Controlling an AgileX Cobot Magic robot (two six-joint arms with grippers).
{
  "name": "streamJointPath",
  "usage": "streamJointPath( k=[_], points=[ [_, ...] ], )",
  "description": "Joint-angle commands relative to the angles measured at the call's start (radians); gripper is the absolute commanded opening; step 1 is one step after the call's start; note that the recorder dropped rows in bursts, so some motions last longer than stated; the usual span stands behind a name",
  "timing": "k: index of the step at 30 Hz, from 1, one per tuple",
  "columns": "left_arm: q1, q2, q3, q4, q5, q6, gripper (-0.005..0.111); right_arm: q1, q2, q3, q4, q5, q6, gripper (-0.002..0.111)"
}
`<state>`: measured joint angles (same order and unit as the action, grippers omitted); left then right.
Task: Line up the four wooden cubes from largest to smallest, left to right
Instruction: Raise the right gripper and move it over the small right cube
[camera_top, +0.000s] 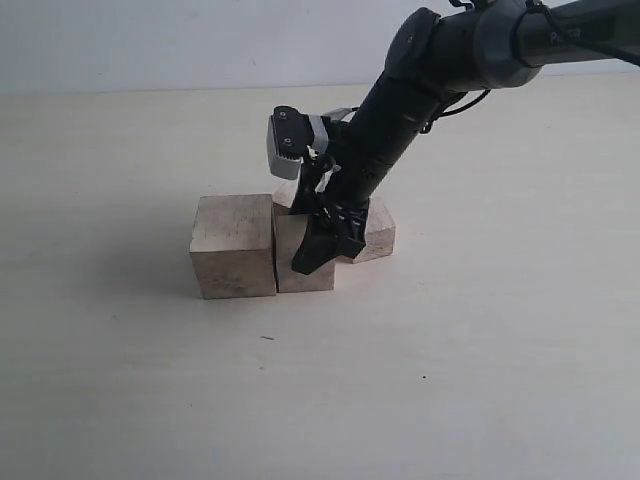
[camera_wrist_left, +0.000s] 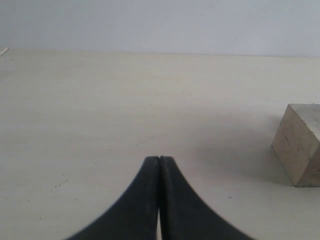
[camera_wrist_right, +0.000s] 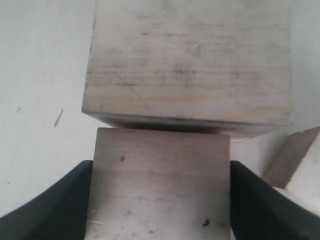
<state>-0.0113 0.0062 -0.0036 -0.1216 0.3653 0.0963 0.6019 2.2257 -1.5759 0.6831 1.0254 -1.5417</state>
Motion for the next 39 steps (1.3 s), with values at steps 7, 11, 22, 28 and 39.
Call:
streamJointPath(
  k=[7, 11, 22, 28, 39],
  points=[
    [0.003, -0.006, 0.004, 0.001, -0.011, -0.001, 0.0, 0.003, 0.006, 0.003, 0.042, -0.008, 0.025, 0.077],
    [0.003, -0.006, 0.004, 0.001, -0.011, -0.001, 0.0, 0.003, -0.005, 0.003, 0.042, -0.008, 0.027, 0.077],
    [0.003, -0.006, 0.004, 0.001, -0.011, -0.001, 0.0, 0.003, -0.13, 0.003, 0.005, 0.005, 0.144, 0.077],
    [0.003, -0.006, 0.004, 0.001, -0.011, -0.001, 0.0, 0.003, -0.199, 0.003, -0.209, 0.031, 0.503, 0.073],
    [0.003, -0.006, 0.004, 0.001, -0.011, -0.001, 0.0, 0.003, -0.201, 0.003, -0.454, -0.07, 1.318, 0.0]
  ],
)
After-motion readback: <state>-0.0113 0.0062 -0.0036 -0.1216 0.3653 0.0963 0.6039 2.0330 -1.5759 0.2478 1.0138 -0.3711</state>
